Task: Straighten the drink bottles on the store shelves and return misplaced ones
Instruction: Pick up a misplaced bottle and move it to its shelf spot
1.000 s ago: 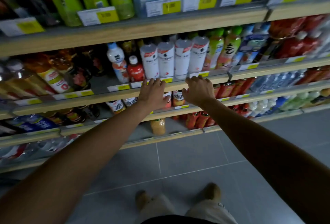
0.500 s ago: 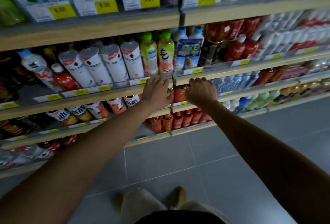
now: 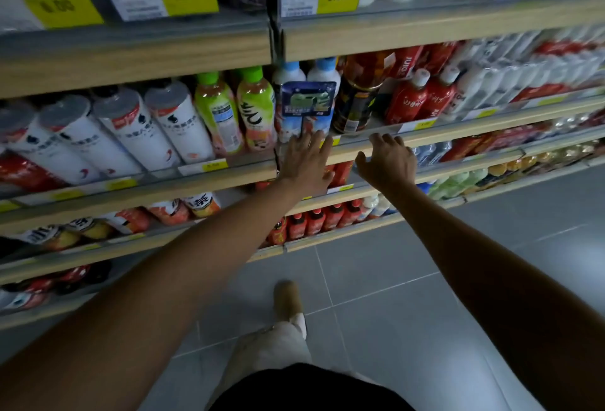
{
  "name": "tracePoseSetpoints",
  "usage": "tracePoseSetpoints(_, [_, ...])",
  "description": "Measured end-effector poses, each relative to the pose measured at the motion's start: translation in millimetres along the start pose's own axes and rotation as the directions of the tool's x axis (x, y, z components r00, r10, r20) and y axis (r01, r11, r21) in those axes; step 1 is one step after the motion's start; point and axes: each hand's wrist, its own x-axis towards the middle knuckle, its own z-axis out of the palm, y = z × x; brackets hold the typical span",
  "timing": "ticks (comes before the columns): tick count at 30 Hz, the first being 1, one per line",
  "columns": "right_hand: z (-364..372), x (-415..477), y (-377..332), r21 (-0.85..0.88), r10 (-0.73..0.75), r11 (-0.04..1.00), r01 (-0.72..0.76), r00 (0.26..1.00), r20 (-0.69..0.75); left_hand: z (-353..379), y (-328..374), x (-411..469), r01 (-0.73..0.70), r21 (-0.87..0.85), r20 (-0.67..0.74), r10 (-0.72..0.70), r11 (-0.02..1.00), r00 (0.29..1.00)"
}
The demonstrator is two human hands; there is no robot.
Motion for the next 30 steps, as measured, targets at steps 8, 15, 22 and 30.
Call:
tracePoseSetpoints(8, [18.0,58.4,12.4,0.311,0.056,0.95,-0.011,0.989,-0.136,24.2,-6.8,44.3,-0.028,-0.001,0.032,0.028,1.0,0.999])
tracePoseSetpoints(15, [23.7,97.8,8.9,0.728,0.164,0.681,-0.079,0.985,-0.046,37.7,-15.4,52.5,-0.049,-0.015,0.011,0.049,0.999,0.999])
tracePoseSetpoints(22, [28.4,125.1,9.6,0.794,0.17,0.602,-0.088,0.985,-0.021,46.0,-2.1,54.4,0.096,-0.042,-0.059,-0.099,0.994,0.993])
tracePoseSetpoints(30, [37.7,123.1,16.4,0.735,0.145,0.678,0.01,0.979,-0.147,63.0,19.7,56.3,0.279,-0.081,-0.206,-0.29,0.957,0.935])
